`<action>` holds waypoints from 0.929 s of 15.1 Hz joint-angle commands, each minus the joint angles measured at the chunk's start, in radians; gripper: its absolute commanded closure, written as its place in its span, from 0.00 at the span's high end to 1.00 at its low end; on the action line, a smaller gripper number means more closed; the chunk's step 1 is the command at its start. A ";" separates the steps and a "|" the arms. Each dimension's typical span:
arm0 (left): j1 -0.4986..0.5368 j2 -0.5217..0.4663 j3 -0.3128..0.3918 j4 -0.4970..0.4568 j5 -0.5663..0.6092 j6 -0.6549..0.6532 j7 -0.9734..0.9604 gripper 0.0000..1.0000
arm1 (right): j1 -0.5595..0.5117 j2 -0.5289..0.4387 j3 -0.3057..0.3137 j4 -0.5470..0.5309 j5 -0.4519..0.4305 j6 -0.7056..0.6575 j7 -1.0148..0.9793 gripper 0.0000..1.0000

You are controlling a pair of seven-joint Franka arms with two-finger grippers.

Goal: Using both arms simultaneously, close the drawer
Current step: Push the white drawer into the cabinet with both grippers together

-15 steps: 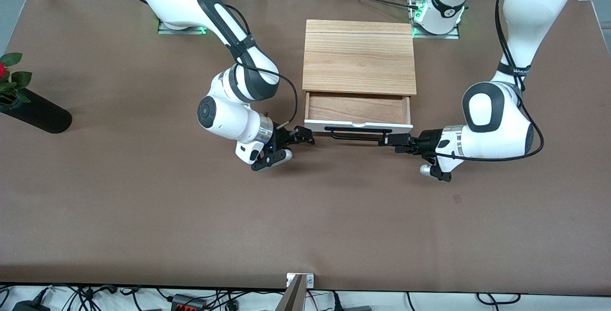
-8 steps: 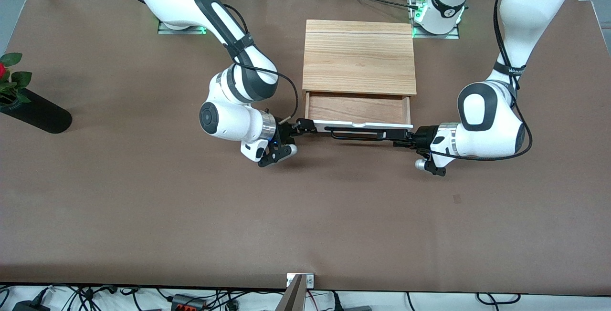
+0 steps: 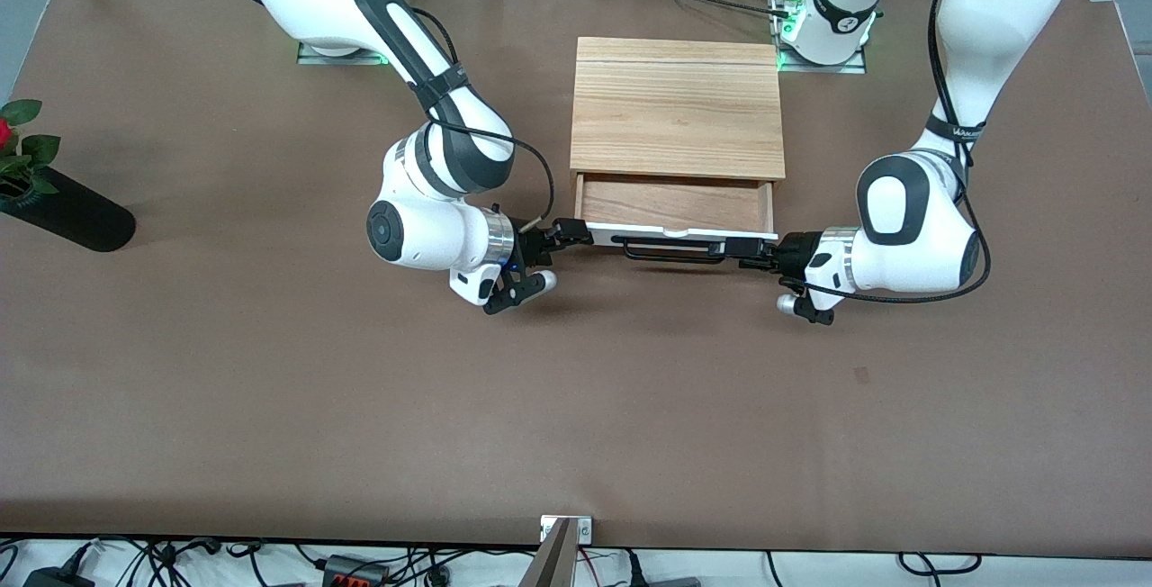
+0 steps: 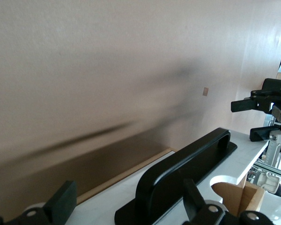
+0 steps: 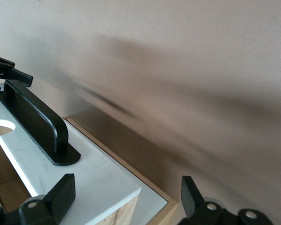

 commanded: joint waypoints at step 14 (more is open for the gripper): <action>0.018 -0.100 -0.036 -0.161 -0.048 -0.085 0.029 1.00 | 0.019 -0.006 0.011 -0.014 0.018 -0.155 -0.084 1.00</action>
